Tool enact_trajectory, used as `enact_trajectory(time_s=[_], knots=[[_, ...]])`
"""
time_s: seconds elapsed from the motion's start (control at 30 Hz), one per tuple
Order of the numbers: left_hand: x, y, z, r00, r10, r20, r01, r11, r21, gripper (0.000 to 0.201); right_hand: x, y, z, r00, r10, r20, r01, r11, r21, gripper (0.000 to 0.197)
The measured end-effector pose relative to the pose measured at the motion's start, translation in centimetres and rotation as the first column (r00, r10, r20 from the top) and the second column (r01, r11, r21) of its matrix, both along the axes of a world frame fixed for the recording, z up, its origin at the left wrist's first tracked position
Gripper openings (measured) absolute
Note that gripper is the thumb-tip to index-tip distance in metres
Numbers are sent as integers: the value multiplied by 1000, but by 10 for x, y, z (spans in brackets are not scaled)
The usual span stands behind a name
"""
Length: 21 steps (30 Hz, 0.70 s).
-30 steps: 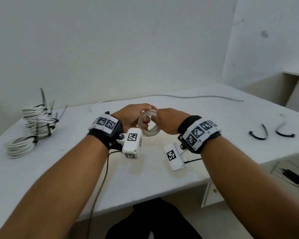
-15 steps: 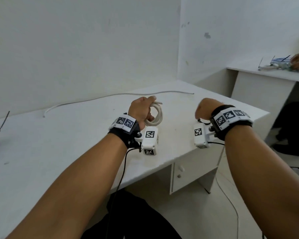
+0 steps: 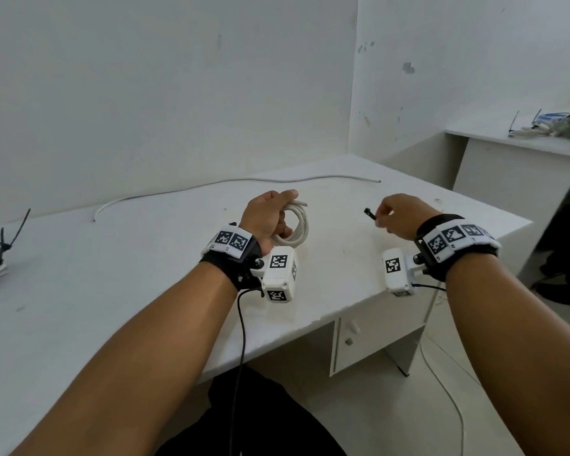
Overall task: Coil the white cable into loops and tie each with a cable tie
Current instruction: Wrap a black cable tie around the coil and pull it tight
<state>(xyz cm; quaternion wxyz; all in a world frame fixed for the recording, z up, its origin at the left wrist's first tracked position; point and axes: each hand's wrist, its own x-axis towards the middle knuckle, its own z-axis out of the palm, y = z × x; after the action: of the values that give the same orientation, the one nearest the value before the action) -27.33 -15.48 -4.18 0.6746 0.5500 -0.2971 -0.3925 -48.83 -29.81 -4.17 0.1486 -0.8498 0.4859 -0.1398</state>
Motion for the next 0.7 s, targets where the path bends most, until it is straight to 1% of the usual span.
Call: enact_trajectory(time_s=[0.07,0.2,0.27,0.4,0.5,0.6,0.7], knots=[[13,4,0,1000,1,8,-1,1000,5,44,17,6,5,992,84,95,-79,995,-56,8],[43,18,1,999,30,20,-31,999,16,46,63,22,16,950,223,218,-199,972,-125,9],[61,28,2,998,57,25,-57,998,20,45,89,31,19,930,279,240,-252,958,-140,12],[100,53,3,993,117,27,-117,993,19,42,145,48,23,898,377,225,-358,926,-122,18],[127,73,-1,989,150,15,-150,989,11,43,187,62,24,863,443,242,-426,896,-123,19],[145,91,-12,985,171,-9,-171,985,9,41,229,76,22,832,480,279,-464,877,-125,20],[154,102,-17,980,195,-31,-194,981,23,37,266,87,17,814,490,313,-468,871,-147,20]])
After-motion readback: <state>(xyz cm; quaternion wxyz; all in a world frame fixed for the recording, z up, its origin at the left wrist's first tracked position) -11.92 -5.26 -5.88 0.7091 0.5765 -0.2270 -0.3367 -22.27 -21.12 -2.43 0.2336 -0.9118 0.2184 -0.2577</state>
